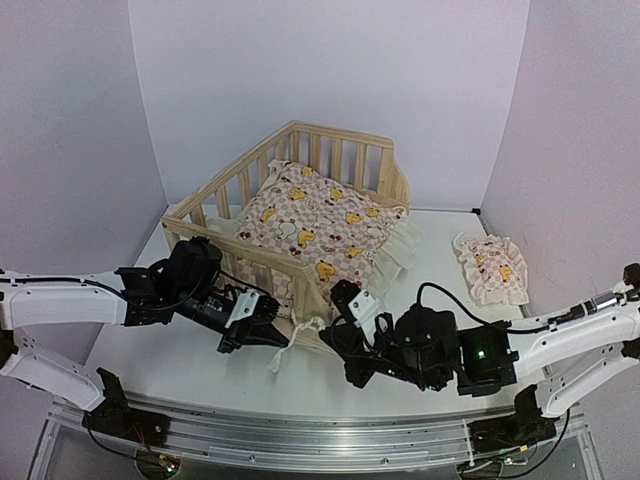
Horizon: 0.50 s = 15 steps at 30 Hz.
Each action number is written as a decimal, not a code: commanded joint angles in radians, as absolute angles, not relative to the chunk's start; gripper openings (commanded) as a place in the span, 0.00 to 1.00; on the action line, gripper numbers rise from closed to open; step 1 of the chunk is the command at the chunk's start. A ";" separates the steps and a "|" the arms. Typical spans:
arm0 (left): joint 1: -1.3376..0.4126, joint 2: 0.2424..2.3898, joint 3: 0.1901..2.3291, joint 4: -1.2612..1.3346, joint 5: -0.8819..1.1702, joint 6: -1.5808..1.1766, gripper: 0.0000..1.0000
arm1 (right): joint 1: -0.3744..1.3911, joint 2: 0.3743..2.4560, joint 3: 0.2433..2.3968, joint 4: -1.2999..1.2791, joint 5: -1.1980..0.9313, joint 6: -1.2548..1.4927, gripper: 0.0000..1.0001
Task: Set up the pet bed
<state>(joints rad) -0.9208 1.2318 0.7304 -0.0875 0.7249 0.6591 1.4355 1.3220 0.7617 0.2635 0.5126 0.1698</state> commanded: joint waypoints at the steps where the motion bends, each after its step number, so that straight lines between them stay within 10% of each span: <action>1: -0.928 1.228 0.734 -0.017 0.770 0.657 0.11 | 1.418 1.333 0.816 0.268 0.468 0.192 0.00; 4: -0.928 1.223 0.731 -0.004 0.727 0.737 0.25 | 1.411 1.328 0.812 0.268 0.459 0.197 0.00; 15: -0.910 1.191 0.777 -0.023 0.651 1.051 0.29 | 1.400 1.313 0.813 0.261 0.409 0.179 0.00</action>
<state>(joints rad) -0.9168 1.2039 0.7309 -0.0426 0.6720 0.8927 1.4050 1.3270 0.7761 0.2600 0.4461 0.1845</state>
